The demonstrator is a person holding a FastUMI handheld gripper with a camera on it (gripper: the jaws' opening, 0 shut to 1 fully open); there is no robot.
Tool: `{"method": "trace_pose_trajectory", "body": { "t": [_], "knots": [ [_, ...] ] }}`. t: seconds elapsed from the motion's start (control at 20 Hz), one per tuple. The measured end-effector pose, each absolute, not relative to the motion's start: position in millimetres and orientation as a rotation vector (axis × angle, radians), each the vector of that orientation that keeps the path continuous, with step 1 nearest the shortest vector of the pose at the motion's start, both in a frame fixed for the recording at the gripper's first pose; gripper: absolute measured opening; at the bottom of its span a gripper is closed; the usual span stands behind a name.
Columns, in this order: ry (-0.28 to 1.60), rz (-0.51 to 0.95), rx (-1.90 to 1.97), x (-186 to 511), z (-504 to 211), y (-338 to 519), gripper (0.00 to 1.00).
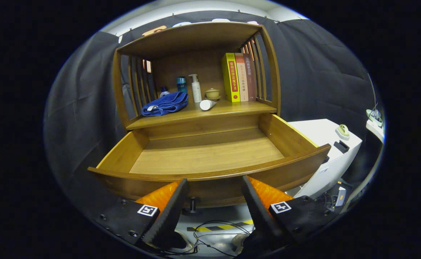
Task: Pull open the drawer, take out the items inside it, and place them on the countertop above the cabinet.
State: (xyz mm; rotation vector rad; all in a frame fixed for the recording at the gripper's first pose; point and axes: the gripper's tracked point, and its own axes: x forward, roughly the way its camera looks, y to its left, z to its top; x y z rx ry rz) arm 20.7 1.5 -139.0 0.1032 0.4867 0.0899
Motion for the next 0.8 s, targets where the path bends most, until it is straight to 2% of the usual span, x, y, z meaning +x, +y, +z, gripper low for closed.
{"method": "trace_pose_trajectory", "body": {
  "t": [0.8],
  "knots": [
    [0.473,0.076,0.108,43.7,-137.2,10.1,1.0]
  ]
}}
